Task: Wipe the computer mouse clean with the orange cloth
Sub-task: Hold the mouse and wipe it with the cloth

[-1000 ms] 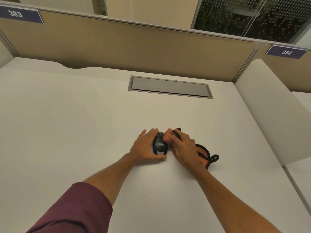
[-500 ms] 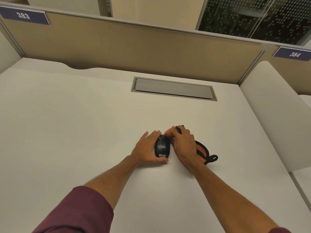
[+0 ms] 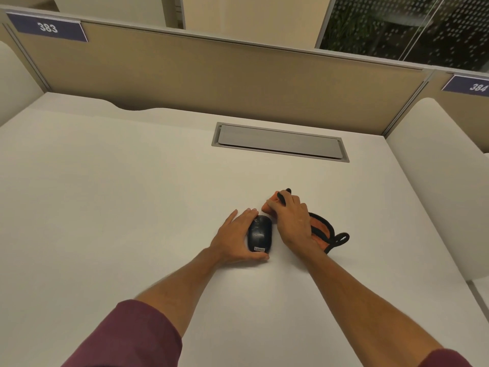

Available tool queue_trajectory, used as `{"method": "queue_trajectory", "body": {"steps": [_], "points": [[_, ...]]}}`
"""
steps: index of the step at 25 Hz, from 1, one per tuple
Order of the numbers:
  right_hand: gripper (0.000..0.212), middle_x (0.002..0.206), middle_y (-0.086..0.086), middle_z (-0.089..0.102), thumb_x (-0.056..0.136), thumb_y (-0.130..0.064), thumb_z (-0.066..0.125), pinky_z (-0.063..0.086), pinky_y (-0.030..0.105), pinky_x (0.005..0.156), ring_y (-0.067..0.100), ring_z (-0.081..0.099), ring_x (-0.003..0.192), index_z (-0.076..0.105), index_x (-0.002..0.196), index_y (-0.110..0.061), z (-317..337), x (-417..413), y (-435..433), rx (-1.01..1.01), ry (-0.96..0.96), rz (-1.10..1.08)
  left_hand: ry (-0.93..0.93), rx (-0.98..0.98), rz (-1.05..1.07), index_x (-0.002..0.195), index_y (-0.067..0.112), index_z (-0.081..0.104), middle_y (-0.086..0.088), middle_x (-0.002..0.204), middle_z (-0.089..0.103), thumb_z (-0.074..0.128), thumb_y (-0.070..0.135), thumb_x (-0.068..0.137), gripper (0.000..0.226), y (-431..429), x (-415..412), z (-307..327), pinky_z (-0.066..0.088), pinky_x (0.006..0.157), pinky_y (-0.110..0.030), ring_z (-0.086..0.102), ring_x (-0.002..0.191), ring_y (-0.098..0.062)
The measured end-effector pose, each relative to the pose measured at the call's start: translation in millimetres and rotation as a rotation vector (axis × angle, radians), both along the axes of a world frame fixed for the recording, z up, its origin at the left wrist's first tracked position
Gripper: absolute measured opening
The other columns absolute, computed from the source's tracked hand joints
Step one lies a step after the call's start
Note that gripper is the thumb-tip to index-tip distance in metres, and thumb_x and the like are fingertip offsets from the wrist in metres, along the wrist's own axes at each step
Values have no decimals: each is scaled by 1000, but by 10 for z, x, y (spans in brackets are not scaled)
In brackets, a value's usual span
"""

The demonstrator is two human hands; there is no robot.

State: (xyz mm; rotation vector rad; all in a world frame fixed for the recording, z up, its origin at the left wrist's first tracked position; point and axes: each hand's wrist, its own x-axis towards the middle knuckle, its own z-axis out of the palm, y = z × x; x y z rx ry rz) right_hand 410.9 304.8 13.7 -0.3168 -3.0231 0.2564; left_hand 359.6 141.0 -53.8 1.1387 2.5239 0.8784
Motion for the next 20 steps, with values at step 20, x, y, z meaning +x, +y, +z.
{"method": "queue_trajectory", "body": {"steps": [20], "points": [[32, 148, 6, 32, 95, -23, 51, 34, 37, 103, 26, 34, 127, 49, 127, -30, -112, 92, 0, 79, -43, -19, 10, -3, 3, 151, 20, 24, 5, 156, 32, 66, 79, 63, 114, -1, 8, 15, 2, 123, -33, 20, 147, -10]]}}
